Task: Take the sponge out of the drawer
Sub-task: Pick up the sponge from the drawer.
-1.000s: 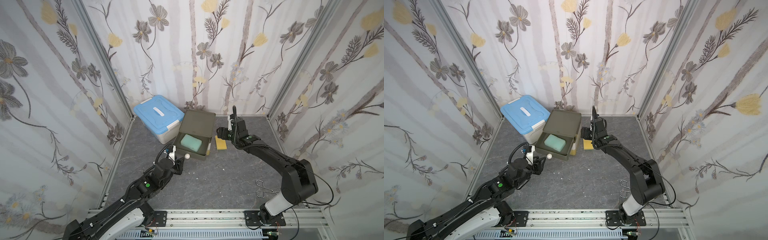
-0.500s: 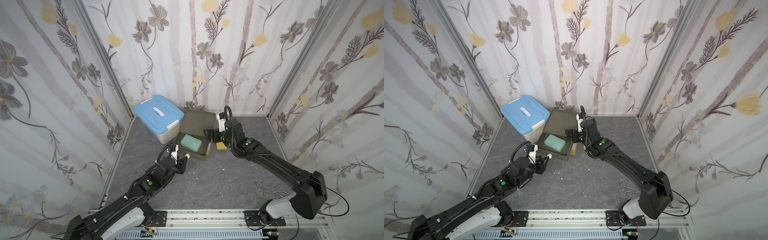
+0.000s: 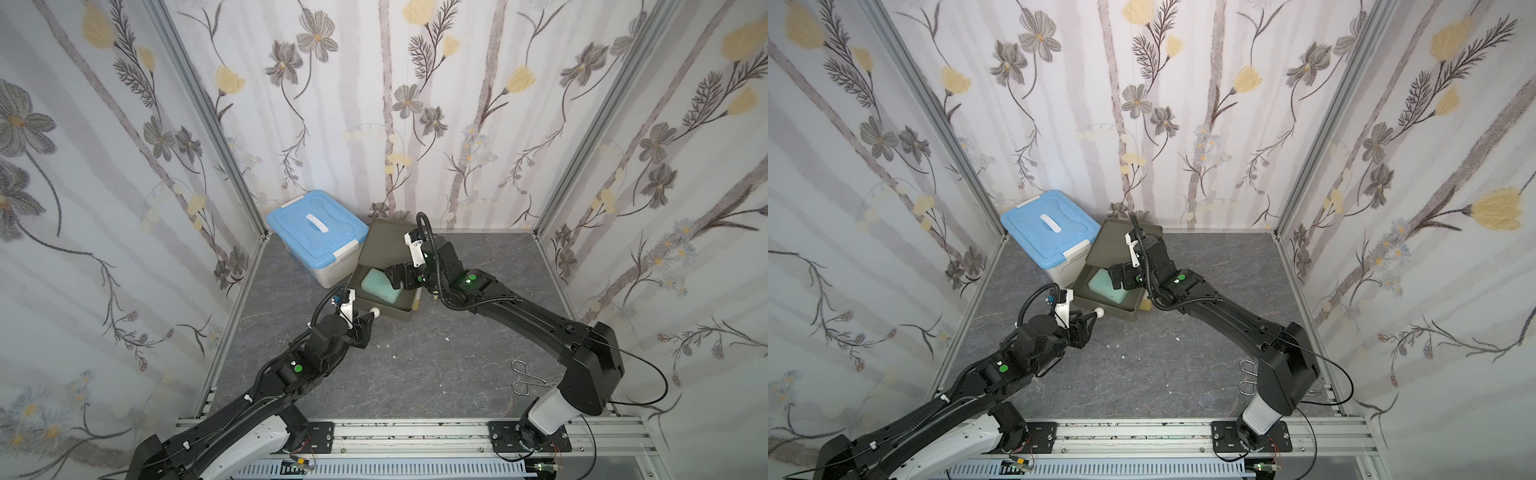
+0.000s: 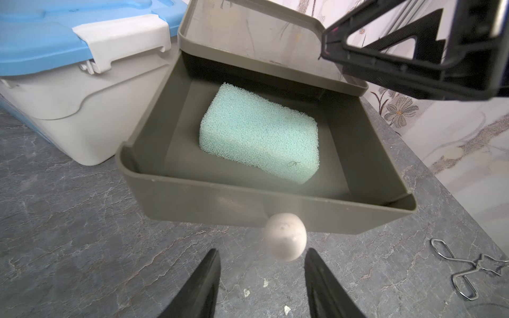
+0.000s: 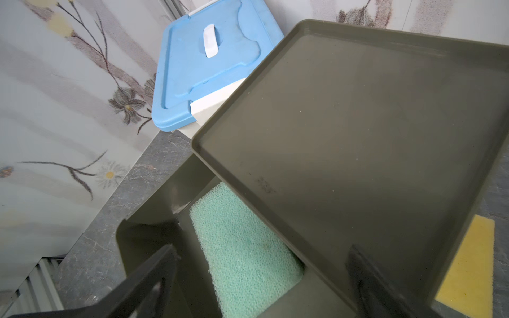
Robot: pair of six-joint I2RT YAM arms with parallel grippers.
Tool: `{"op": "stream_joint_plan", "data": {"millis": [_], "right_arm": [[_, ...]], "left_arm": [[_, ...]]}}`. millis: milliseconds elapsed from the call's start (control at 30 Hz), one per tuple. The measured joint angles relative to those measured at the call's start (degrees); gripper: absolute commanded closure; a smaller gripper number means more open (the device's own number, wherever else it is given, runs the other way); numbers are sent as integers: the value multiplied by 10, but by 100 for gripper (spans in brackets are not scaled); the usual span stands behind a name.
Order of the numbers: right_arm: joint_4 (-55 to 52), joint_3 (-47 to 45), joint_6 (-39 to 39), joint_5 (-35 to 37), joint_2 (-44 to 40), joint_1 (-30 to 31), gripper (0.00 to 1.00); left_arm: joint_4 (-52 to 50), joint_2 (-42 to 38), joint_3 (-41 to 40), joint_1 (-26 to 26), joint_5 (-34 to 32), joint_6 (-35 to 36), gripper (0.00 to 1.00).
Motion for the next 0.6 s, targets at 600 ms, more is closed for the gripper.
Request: {"op": "stream_joint_plan", "data": {"millis": [600], "right_arm": [[-173, 111, 2, -19, 84, 33, 9]], "left_arm": [[0, -68, -38, 0, -13, 29, 48]]}}
